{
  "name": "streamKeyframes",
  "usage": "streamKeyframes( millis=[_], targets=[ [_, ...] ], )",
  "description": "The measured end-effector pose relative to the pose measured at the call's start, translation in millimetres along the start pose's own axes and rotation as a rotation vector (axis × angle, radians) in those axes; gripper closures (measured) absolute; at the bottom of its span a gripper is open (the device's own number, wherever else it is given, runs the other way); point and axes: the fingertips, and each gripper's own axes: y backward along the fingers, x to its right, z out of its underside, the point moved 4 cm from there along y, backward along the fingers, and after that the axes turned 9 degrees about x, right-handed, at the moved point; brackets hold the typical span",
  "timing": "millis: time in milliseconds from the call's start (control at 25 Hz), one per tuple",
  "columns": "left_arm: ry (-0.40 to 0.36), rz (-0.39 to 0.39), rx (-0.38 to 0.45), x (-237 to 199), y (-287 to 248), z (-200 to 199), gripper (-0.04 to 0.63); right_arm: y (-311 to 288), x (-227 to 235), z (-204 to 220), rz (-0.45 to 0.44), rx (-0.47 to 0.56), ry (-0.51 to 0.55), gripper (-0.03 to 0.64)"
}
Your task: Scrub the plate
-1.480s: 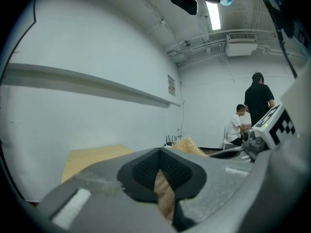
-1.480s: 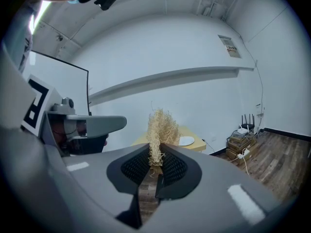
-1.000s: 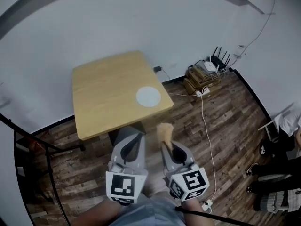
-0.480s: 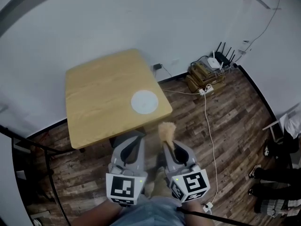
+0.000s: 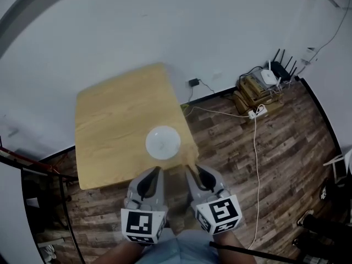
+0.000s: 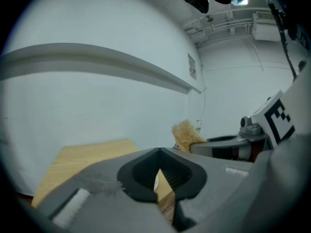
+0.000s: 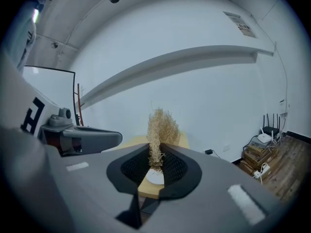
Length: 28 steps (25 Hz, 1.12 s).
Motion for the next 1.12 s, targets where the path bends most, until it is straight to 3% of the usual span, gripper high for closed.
streamKeyframes(
  millis=[200,600,920,1120],
  targets=[
    [-0.019,-0.075,0.029,-0.3,-33.7,-19.7,0.575,-29.7,31.1,-18.4,-0.084,0.007,-0.002,0.568],
    [-0.031,-0.219,0.054,-37.4,-59.3,-45.1,0.575,-85.7,32.5,-40.9,-0.231,0.012,0.012,0.568],
    [0.022,-0.271,-0.025,-81.6,-75.3,-17.3,0.575,-127.0,29.3,-16.7,-0.255,-0.083,-0.011,0.568],
    [0.117,-0.284,-0.099,-100.9,-87.9,16.9,0.575,-150.6,33.2,18.6,-0.244,-0.17,-0.026,0.568]
  ],
)
